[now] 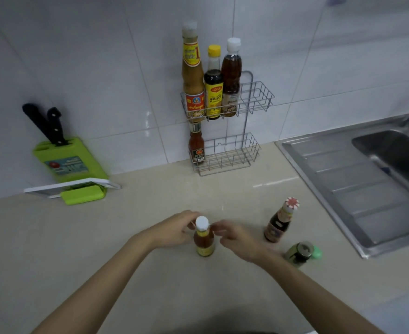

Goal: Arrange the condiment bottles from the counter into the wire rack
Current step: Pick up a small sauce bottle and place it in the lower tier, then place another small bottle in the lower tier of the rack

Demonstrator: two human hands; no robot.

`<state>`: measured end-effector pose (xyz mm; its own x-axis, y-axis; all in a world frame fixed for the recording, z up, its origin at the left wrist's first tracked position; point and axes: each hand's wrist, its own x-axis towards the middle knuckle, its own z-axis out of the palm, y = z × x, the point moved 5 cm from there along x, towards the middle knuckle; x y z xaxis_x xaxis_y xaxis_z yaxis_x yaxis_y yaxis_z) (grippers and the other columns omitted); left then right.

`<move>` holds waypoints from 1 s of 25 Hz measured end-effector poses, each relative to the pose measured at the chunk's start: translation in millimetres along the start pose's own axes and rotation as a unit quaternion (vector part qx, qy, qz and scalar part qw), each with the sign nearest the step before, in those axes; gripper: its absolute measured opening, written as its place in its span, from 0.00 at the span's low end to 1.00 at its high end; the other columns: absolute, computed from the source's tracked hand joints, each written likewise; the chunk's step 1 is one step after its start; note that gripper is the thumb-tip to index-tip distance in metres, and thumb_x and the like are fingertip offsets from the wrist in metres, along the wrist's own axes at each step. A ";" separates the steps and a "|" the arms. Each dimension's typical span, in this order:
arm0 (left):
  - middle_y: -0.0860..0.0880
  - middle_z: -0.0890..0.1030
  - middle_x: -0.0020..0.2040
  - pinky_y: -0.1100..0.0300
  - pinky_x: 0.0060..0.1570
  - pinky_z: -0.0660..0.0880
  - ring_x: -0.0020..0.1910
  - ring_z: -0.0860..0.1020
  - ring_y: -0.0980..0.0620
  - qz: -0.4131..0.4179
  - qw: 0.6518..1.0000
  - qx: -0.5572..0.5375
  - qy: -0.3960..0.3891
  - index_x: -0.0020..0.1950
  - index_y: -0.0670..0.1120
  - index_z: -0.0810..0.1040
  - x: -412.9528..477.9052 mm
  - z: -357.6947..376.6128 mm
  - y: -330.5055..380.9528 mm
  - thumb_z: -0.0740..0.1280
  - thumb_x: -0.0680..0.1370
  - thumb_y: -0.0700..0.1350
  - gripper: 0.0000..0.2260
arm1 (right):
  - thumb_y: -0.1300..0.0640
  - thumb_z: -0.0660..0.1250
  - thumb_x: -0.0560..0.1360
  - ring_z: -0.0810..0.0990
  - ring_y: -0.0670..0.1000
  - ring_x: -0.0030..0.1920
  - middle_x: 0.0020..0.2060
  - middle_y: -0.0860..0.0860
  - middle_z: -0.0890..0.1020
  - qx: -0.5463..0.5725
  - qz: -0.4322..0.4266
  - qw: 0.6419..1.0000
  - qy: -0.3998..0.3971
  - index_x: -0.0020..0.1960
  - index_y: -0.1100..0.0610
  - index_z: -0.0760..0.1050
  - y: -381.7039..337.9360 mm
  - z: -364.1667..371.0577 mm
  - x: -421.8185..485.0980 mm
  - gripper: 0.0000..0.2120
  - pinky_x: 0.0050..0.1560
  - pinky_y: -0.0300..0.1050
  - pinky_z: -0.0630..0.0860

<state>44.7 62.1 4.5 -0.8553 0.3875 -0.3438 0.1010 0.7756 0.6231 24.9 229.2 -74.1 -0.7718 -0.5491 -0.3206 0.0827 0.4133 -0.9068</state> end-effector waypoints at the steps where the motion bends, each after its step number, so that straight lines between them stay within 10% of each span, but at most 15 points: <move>1: 0.48 0.74 0.58 0.64 0.54 0.73 0.57 0.74 0.53 0.006 1.000 -0.002 -0.011 0.62 0.45 0.73 -6.0 8.4 1.4 0.68 0.74 0.39 0.17 | 0.74 0.58 0.73 0.74 0.54 0.66 0.61 0.52 0.75 -0.002 -0.003 1.000 -0.012 0.64 0.56 0.70 5.0 6.8 -4.1 0.23 0.61 0.39 0.72; 7: 0.54 0.77 0.47 0.51 0.53 0.77 0.49 0.79 0.55 -0.003 0.989 -0.061 0.137 0.49 0.57 0.76 -3.5 19.2 -1.2 0.70 0.75 0.52 0.06 | 0.58 0.68 0.73 0.75 0.45 0.61 0.60 0.47 0.77 -0.054 -0.040 0.997 0.031 0.65 0.54 0.69 8.0 20.5 -8.5 0.21 0.60 0.37 0.70; 16: 0.52 0.79 0.50 0.52 0.56 0.77 0.52 0.79 0.55 0.004 0.984 -0.102 0.146 0.54 0.53 0.79 27.6 23.8 14.2 0.70 0.74 0.51 0.09 | 0.53 0.70 0.71 0.76 0.44 0.60 0.58 0.45 0.79 -0.085 -0.042 0.985 0.145 0.65 0.51 0.69 19.5 -2.1 -9.0 0.24 0.59 0.45 0.74; 22: 0.52 0.65 0.71 0.60 0.71 0.62 0.72 0.64 0.55 -0.013 0.999 -0.034 -0.021 0.76 0.52 0.60 24.6 1.6 18.0 0.72 0.71 0.57 0.37 | 0.57 0.67 0.76 0.73 0.45 0.65 0.66 0.48 0.74 -0.127 -0.053 0.971 0.193 0.70 0.54 0.66 6.5 -13.1 -37.4 0.24 0.65 0.41 0.72; 25: 0.55 0.61 0.74 0.60 0.71 0.58 0.74 0.58 0.57 0.037 0.999 0.002 0.030 0.77 0.54 0.57 32.5 -28.8 51.6 0.67 0.75 0.61 0.35 | 0.62 0.65 0.76 0.80 0.42 0.55 0.55 0.45 0.81 -0.068 -0.083 0.953 0.283 0.60 0.52 0.74 -17.2 -27.5 -59.9 0.14 0.57 0.39 0.77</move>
<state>7.5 100.4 45.8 -0.8747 0.4129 -0.2540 0.1667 0.7481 0.6423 52.3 275.0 -31.8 -0.9869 -0.1505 0.0581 -0.1226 0.4660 -0.8763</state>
